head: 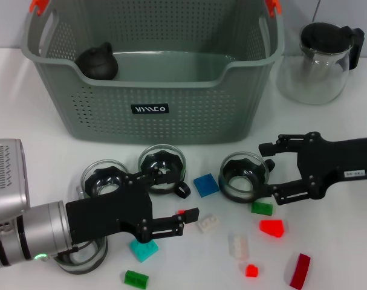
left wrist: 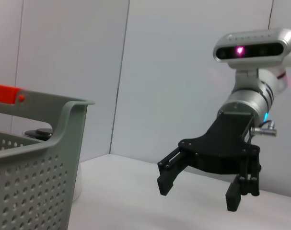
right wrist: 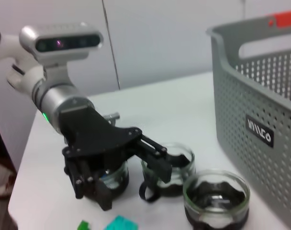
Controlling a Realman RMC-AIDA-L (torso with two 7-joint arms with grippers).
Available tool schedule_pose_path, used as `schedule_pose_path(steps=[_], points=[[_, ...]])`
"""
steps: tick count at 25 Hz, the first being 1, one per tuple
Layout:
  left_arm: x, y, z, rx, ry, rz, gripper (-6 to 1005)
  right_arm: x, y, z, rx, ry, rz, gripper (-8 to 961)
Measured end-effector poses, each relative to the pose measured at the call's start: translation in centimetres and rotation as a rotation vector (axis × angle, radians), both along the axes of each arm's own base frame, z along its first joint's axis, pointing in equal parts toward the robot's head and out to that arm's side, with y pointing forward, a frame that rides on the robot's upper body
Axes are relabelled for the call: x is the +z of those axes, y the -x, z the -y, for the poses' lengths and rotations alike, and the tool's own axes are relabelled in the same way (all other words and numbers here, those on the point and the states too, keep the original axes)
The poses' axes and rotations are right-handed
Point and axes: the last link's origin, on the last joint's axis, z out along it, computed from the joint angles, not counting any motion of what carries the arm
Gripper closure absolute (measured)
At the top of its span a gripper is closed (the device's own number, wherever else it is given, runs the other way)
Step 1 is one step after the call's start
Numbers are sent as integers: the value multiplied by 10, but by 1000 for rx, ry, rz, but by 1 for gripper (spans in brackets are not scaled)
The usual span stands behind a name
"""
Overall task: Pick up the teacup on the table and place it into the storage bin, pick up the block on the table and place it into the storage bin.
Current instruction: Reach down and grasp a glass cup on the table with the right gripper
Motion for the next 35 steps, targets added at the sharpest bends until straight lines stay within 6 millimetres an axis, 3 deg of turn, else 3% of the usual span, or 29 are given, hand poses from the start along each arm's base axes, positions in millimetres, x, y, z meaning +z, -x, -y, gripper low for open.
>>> schedule_pose_path(steps=[6, 11, 21, 35], points=[[0, 0, 1, -1, -3, 2, 207, 14, 16, -11, -36, 26, 128, 148], [1, 0, 1, 1, -11, 9, 209, 11, 28, -18, -30, 52, 205, 153], [1, 0, 1, 1, -15, 11, 211, -24, 53, -31, 44, 80, 373, 162], [4, 4, 2, 16, -42, 15, 215, -66, 57, -28, 86, 91, 525, 174]])
